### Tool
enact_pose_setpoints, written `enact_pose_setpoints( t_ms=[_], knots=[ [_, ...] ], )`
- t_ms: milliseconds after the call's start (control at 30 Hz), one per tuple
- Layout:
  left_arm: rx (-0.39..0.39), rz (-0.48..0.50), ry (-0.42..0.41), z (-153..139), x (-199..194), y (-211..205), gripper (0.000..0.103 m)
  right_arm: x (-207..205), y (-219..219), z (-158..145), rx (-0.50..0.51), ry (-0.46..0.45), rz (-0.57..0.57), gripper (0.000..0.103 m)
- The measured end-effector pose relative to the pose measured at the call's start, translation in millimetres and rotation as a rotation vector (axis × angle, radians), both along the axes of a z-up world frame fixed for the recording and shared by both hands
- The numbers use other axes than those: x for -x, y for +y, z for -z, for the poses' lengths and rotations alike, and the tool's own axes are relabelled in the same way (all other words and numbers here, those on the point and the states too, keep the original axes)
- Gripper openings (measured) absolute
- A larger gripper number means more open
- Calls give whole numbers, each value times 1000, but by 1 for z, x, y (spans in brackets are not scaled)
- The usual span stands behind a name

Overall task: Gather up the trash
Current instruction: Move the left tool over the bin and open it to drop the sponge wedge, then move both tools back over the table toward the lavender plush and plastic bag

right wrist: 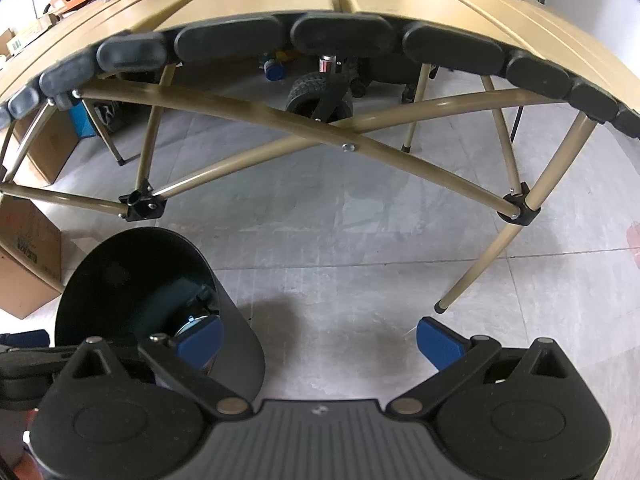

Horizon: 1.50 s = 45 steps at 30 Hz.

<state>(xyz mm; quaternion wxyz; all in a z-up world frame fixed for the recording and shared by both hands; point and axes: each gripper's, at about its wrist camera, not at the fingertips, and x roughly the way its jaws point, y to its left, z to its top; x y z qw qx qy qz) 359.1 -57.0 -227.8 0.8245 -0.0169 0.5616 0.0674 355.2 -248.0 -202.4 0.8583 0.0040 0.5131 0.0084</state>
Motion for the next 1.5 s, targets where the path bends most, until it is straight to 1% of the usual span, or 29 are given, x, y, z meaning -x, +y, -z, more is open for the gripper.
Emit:
enact_pose_setpoints(
  t_ms=[100, 233, 433, 567, 667, 767, 1000, 1167, 1267, 1400, 1500],
  knots=[
    [14, -15, 20, 2, -1, 4, 100, 0, -1, 0, 1, -2, 1, 103],
    [21, -22, 26, 2, -1, 6, 100, 0, -1, -1, 1, -2, -1, 103],
    [16, -31, 17, -1, 0, 6, 100, 0, -2, -2, 2, -8, 0, 103],
    [7, -31, -7, -7, 4, 8, 100, 2, -1, -5, 2, -17, -5, 103],
    [-23, -38, -51, -16, 8, 9, 100, 6, -1, -11, -4, -31, -14, 103],
    [-26, -49, -93, -27, 12, 14, 100, 10, -1, -19, -12, -54, -22, 103],
    [-72, -81, -213, -54, 22, 26, 100, 21, -2, -41, -41, -111, -51, 103],
    [-63, -96, -296, -72, 32, 36, 100, 29, -2, -59, -73, -156, -81, 103],
    [-56, -97, -359, -85, 41, 42, 100, 36, -2, -72, -94, -185, -109, 103],
    [-56, -97, -442, -100, 51, 45, 100, 45, -1, -88, -119, -224, -171, 103],
    [-51, -87, -498, -111, 59, 45, 100, 51, 0, -103, -141, -269, -215, 103]
  ],
)
